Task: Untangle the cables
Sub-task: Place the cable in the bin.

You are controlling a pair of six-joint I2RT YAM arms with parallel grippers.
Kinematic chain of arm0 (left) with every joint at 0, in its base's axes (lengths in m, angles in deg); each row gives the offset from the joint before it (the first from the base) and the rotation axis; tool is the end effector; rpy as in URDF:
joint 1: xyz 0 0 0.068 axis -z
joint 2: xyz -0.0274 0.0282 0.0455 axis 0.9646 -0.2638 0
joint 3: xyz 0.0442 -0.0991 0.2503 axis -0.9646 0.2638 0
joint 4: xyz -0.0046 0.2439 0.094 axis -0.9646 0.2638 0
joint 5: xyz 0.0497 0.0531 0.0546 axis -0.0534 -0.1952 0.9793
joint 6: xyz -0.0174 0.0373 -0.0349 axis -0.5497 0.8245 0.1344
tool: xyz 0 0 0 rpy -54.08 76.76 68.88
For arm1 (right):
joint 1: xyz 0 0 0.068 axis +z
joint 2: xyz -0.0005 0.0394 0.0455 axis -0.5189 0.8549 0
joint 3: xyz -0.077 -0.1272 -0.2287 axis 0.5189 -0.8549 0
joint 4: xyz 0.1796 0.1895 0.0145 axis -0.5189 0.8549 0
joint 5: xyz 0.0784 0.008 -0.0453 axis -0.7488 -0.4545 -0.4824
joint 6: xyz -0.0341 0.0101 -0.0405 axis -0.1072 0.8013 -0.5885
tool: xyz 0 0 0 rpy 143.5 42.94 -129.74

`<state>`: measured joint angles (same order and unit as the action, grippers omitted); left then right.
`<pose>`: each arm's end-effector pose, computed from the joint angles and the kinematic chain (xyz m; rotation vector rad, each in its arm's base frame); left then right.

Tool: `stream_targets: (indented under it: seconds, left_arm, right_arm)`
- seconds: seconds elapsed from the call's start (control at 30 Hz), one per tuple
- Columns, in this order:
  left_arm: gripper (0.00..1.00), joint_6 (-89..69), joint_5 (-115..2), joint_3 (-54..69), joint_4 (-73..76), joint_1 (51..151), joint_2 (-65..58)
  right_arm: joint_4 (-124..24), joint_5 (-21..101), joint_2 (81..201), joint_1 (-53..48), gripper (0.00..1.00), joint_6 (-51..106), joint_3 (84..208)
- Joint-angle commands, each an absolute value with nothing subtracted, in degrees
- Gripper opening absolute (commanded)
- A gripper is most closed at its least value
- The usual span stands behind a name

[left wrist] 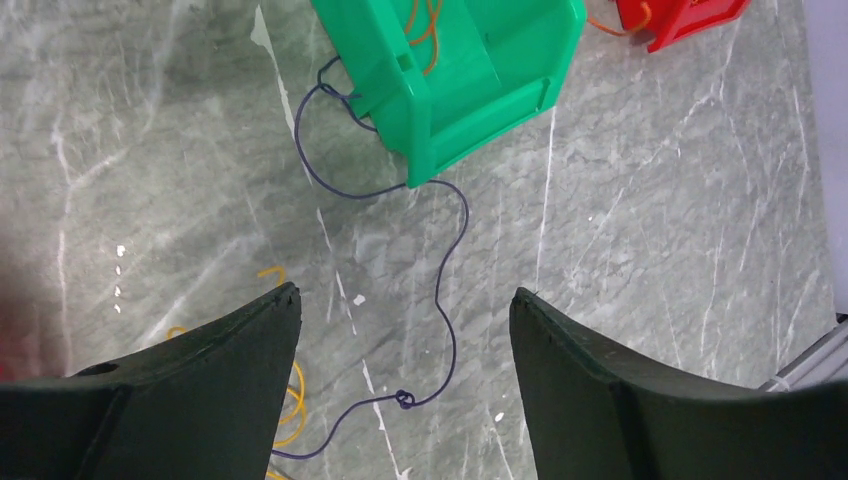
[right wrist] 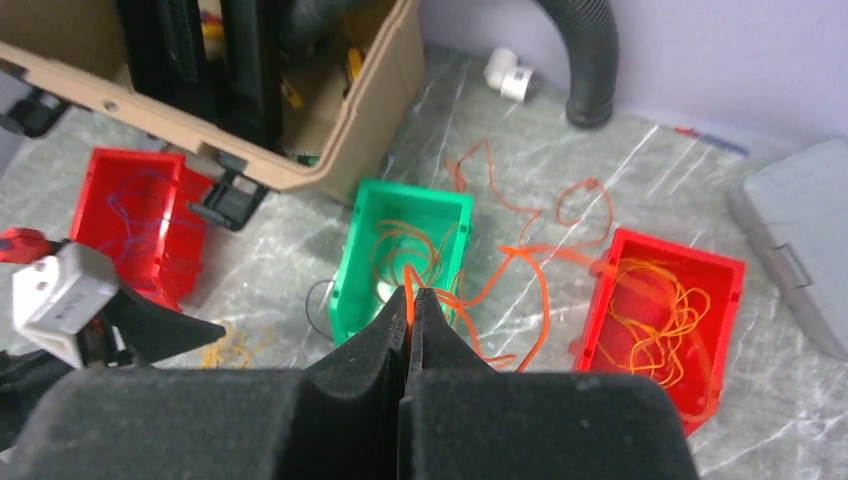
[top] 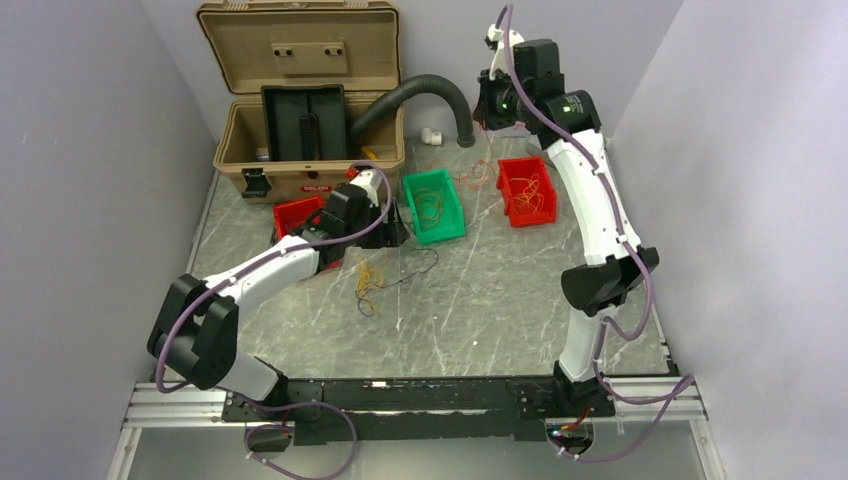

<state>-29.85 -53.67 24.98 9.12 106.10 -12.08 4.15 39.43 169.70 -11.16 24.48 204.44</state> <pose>0.2747 -0.1716 0.2477 0.0458 2.2634 -0.7132 0.3753 0.1429 0.4620 -0.3903 2.0876 0.4015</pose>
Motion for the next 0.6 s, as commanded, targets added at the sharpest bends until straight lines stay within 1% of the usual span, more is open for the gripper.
stream_targets:
  seconds: [0.0,0.13,0.37,0.57]
  left_arm:
    - [0.79,-27.2,-52.9,20.4,10.0,105.6,-13.3]
    - [0.79,-27.1,-52.7,20.0,9.7,105.3,-13.3]
    - [0.79,-27.1,-51.3,22.2,9.0,105.1,-10.7]
    - [0.79,-26.9,-50.7,23.1,9.7,104.8,-8.8]
  right_arm:
    - [6.1,40.6,166.9,-10.8,0.0,26.5,211.0]
    - [1.4,37.8,165.2,-10.8,0.0,27.5,212.4]
    - [-7.7,29.7,163.5,-10.3,0.0,31.4,210.6]
    - [-11.1,28.3,166.0,-9.2,0.0,31.9,206.8]
